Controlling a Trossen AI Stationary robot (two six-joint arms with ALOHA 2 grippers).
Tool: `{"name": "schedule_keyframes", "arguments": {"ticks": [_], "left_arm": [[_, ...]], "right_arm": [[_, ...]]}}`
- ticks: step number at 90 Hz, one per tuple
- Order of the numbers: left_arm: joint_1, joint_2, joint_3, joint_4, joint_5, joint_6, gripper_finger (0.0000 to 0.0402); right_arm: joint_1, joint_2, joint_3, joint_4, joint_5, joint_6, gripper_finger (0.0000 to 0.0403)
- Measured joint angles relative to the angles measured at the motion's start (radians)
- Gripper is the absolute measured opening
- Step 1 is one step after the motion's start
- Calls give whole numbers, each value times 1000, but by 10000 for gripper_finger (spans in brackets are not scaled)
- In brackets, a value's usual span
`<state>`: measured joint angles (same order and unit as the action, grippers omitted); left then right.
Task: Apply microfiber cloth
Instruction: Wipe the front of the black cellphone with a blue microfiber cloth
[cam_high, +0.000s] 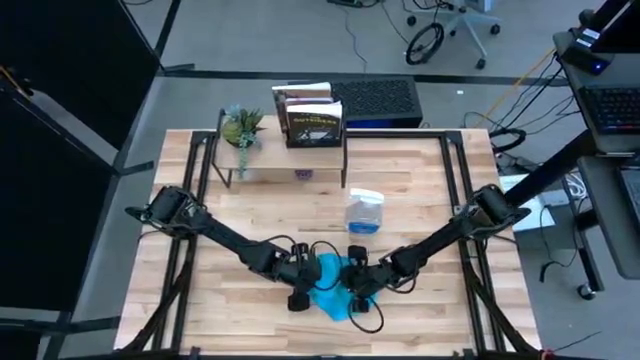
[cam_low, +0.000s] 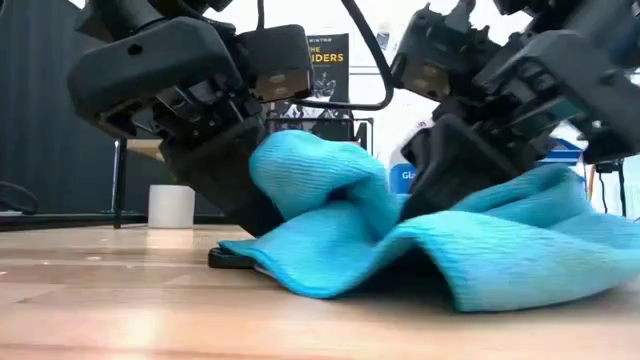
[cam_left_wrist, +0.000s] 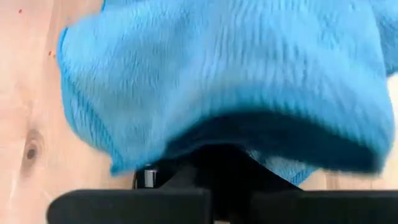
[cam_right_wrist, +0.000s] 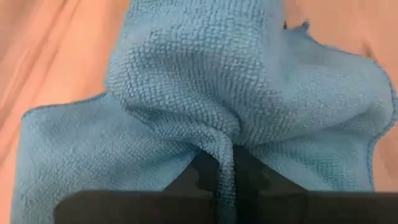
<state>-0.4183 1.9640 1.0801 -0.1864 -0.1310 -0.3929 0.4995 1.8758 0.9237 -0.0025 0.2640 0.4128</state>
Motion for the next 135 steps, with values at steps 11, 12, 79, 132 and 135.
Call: {"name": "schedule_keyframes", "arguments": {"ticks": [11, 12, 79, 132, 135], "left_arm": [[-1, 0, -1, 4, 2, 7, 0], [-1, 0, -1, 7, 2, 7, 0], [-2, 5, -9, 77, -23, 9, 0], [4, 8, -7, 88, -27, 13, 0], [4, 8, -7, 88, -27, 14, 0]], "right_arm": [[17, -53, -2, -162, -5, 30, 0], [18, -58, -2, -175, -5, 32, 0], [-34, -41, -2, 232, 197, -97, 0], [-2, 9, 7, -11, 54, -27, 0], [8, -9, 5, -52, 54, -20, 0]]}}
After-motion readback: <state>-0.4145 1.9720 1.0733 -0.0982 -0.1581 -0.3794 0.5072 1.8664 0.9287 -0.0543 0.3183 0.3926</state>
